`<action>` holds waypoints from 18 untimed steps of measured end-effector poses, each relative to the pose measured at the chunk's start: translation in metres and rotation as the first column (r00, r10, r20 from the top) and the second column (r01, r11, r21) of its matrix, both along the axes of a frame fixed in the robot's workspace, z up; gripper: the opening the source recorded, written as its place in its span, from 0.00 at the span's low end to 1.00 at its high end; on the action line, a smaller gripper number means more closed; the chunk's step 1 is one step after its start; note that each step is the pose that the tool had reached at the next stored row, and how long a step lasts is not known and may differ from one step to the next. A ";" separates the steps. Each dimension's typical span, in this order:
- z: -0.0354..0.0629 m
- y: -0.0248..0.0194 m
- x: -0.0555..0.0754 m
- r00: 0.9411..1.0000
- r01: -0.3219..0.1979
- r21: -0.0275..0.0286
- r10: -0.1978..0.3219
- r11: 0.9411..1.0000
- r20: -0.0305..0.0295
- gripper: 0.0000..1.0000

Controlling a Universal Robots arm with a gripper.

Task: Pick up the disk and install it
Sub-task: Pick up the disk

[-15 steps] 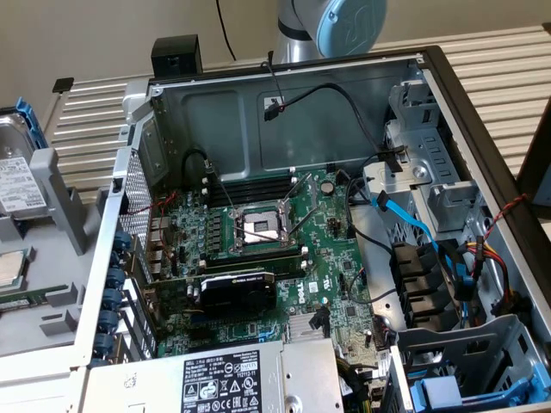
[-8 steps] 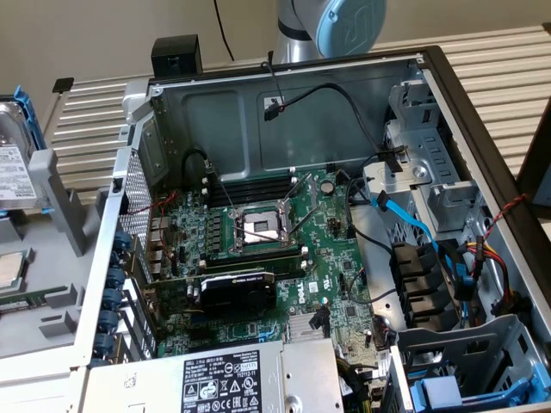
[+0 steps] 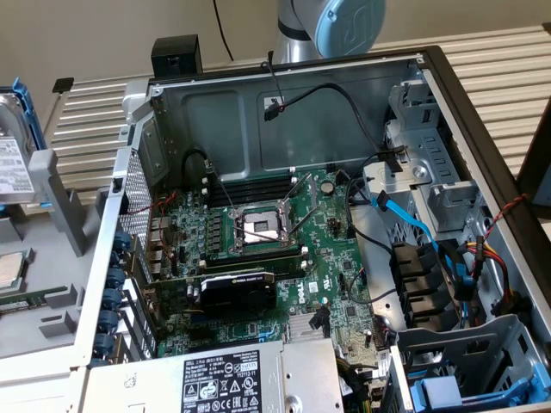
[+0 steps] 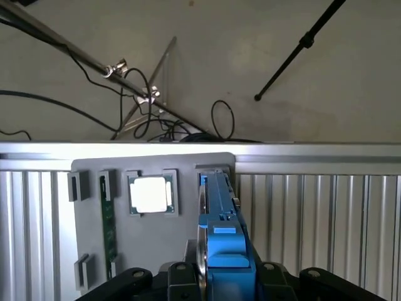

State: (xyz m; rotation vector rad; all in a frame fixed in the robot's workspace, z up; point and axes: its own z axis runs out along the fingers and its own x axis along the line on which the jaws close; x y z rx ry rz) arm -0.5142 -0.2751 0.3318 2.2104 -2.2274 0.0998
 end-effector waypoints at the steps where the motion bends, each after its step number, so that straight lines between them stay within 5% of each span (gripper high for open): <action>1: 0.0024 0.0002 0.000 1.000 0.000 -0.002 0.000 1.000 0.002 0.37; 9: 0.0221 0.0021 0.000 1.000 0.000 -0.014 0.000 1.000 0.016 0.37; 18: 0.0448 0.0034 0.001 0.999 0.000 -0.016 0.000 1.000 0.042 0.37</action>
